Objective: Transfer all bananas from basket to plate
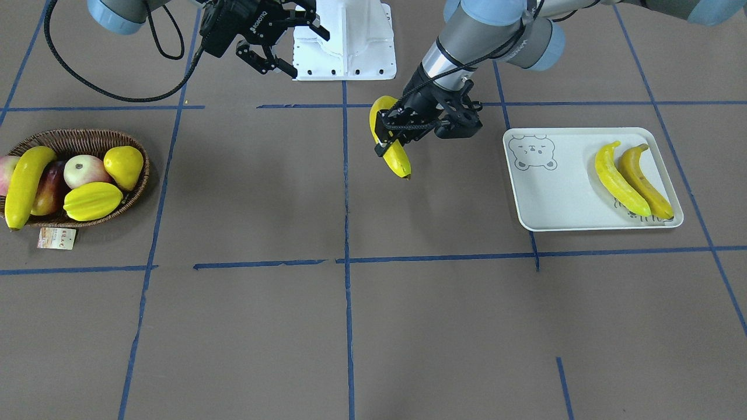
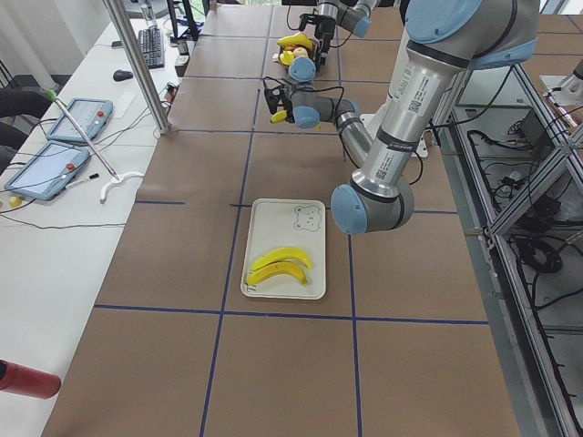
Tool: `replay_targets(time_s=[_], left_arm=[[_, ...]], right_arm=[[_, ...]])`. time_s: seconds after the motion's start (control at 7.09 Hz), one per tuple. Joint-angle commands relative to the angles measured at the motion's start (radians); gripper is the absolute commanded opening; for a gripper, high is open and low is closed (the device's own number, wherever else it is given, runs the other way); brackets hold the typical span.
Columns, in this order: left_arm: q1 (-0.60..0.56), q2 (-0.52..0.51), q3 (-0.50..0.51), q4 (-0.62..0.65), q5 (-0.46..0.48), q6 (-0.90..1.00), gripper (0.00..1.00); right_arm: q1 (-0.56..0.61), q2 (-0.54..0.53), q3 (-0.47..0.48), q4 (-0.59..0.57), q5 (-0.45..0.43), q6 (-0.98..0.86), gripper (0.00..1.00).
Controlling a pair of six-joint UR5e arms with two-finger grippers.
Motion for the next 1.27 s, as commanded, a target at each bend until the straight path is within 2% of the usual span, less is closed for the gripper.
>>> replay_targets(time_s=[0.0, 0.42, 0.85, 1.13], left_arm=[[-0.064, 0.083, -0.028, 0.193, 0.006, 0.188, 0.0], [-0.159, 0.327, -0.039, 0.187, 0.009, 0.285, 0.0], [-0.214, 0.435, -0.022, 0.184, 0.01, 0.365, 0.0], [-0.211, 0.437, 0.01, 0.179, 0.018, 0.365, 0.08]], right_arm=[[0.017, -0.022, -0.001, -0.005, 0.0, 0.0, 1.0], [0.032, -0.053, -0.001, -0.005, -0.003, 0.0, 1.0], [0.033, -0.057, -0.002, -0.006, -0.001, 0.002, 1.0], [0.035, -0.086, 0.001, -0.003, -0.004, 0.002, 1.0]])
